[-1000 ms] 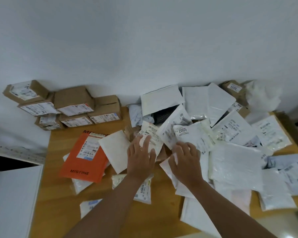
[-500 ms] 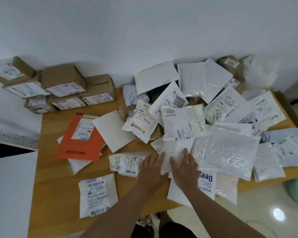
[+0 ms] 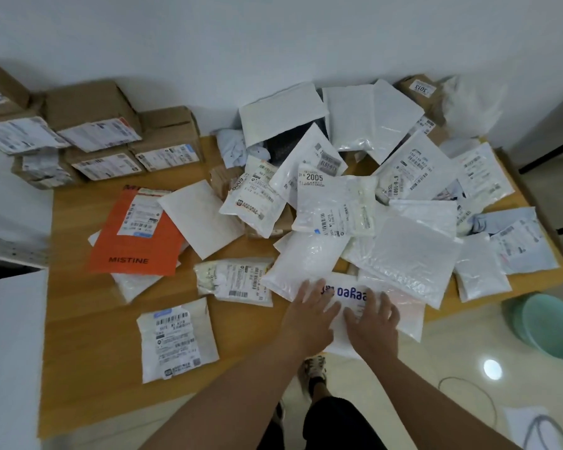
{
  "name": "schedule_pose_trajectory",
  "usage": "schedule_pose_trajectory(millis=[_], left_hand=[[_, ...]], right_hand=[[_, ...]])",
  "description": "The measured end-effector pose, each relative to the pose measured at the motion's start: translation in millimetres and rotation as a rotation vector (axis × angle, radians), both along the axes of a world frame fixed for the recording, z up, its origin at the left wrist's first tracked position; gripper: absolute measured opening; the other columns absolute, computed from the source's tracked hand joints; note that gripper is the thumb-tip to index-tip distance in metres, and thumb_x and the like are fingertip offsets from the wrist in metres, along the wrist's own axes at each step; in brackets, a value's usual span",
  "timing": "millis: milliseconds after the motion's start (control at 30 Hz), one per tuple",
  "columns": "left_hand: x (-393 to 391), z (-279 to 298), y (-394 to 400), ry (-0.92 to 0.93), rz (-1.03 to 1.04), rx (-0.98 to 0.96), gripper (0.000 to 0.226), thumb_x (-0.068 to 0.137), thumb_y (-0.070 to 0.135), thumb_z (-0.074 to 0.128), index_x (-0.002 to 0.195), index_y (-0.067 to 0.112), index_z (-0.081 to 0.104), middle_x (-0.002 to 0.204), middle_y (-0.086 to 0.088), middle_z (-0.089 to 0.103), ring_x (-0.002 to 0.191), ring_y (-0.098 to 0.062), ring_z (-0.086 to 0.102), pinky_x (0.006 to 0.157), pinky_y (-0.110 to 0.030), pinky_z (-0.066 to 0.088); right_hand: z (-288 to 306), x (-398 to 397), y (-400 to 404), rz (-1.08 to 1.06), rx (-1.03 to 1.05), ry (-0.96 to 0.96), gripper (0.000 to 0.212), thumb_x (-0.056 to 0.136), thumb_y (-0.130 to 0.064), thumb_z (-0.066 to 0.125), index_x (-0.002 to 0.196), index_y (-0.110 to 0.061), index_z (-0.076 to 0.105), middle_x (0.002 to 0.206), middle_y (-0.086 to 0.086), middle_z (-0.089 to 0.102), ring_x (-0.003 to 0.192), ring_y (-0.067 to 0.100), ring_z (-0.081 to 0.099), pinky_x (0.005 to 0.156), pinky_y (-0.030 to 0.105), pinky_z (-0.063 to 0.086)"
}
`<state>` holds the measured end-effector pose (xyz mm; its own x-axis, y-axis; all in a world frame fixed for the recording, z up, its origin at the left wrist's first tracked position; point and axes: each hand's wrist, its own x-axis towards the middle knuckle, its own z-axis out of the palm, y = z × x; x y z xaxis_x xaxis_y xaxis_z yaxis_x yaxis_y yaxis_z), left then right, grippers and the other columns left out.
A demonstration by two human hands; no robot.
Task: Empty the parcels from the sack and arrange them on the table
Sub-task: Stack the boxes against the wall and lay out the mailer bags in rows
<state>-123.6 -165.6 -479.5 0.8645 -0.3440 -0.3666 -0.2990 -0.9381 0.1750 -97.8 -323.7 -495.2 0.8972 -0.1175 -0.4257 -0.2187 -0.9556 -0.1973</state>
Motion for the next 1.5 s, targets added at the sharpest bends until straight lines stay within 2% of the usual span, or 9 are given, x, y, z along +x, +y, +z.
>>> schedule_pose_trajectory(millis=[133,267,500,700,800,933,1067,1300,1500], left_hand=[[-11.5,4.6,4.6,0.023,0.103,0.041,0.043,0.079,0.041,0.062,0.116,0.02,0.066,0.127,-0.005,0.063,0.132,-0.029,0.047,0.115,-0.054,0.02],[-6.9,5.4,-6.2,-0.067,0.161,0.01,0.039,0.067,0.04,0.066,0.098,0.017,0.071,0.113,-0.009,0.067,0.116,-0.03,0.051,0.104,-0.047,0.041],[0.6,-8.4,-30.4,-0.065,0.231,0.047,0.109,0.062,0.073,0.069,0.152,0.028,0.028,0.16,-0.013,0.022,0.146,-0.039,0.021,0.117,-0.058,0.015],[-6.2,-15.9,-22.3,0.09,0.296,0.176,0.108,0.061,0.075,0.071,0.151,0.029,0.033,0.15,-0.012,0.042,0.139,-0.04,0.035,0.116,-0.056,0.0],[-8.0,-15.7,-15.1,0.09,0.345,0.191,0.102,0.044,0.071,0.082,0.133,0.028,0.06,0.146,-0.016,0.045,0.136,-0.04,0.039,0.114,-0.058,0.024],[-13.4,-16.6,-2.0,0.097,0.442,0.17,0.11,0.031,0.063,0.089,0.129,0.024,0.058,0.137,-0.019,0.055,0.126,-0.04,0.053,0.099,-0.057,0.043],[-29.7,-14.8,11.2,0.144,0.478,0.174,0.108,0.037,0.057,0.092,0.132,0.021,0.058,0.14,-0.018,0.053,0.127,-0.037,0.053,0.111,-0.051,0.029],[-61.2,-10.3,16.3,0.087,0.606,0.153,0.094,0.04,0.037,0.097,0.125,0.017,0.062,0.132,-0.016,0.06,0.12,-0.036,0.059,0.101,-0.05,0.044],[-94.3,-3.3,37.7,0.002,0.945,0.138,0.105,0.044,0.053,0.092,0.131,0.016,0.045,0.135,-0.018,0.045,0.12,-0.041,0.047,0.091,-0.057,0.044]], right_hand=[[8.4,1.4,-7.4,0.192,-0.111,-0.015,0.069,0.089,-0.055,0.051,0.148,-0.027,0.029,0.154,0.002,0.03,0.128,0.033,0.037,0.096,0.049,0.045],[19.6,14.3,-29.8,0.403,-0.128,-0.245,0.066,0.081,-0.053,0.043,0.132,-0.013,0.051,0.138,0.015,0.05,0.116,0.042,0.051,0.087,0.054,0.046],[14.7,87.3,-62.8,0.535,-0.151,-0.149,0.109,0.067,-0.093,0.032,0.153,-0.027,0.022,0.16,0.015,0.022,0.141,0.052,0.023,0.087,0.08,0.032],[-0.3,117.6,-80.4,0.62,-0.145,-0.026,0.106,0.069,-0.093,0.022,0.155,-0.036,-0.003,0.165,0.006,0.0,0.146,0.049,0.008,0.098,0.078,0.027],[-1.4,121.1,-83.3,0.645,-0.146,0.024,0.103,0.075,-0.088,0.031,0.151,-0.039,-0.019,0.16,0.002,-0.027,0.146,0.042,-0.018,0.109,0.073,0.014],[-1.6,122.4,-83.0,0.626,-0.079,-0.057,0.108,0.068,-0.089,0.026,0.155,-0.031,-0.002,0.164,0.01,0.002,0.148,0.044,0.004,0.102,0.078,0.016],[14.9,111.8,-65.7,0.826,0.017,-0.304,0.112,0.066,-0.055,0.075,0.155,-0.018,0.017,0.161,0.018,0.018,0.146,0.044,0.016,0.104,0.075,0.023],[14.8,93.5,-23.2,1.111,0.137,-0.321,0.076,0.086,-0.069,0.04,0.152,-0.031,0.032,0.159,0.014,0.026,0.144,0.047,0.021,0.105,0.073,0.023],[3.4,76.4,-2.1,1.185,0.187,-0.392,0.069,0.077,-0.051,0.07,0.14,-0.03,0.051,0.151,0.012,0.043,0.132,0.049,0.042,0.097,0.064,0.038]])
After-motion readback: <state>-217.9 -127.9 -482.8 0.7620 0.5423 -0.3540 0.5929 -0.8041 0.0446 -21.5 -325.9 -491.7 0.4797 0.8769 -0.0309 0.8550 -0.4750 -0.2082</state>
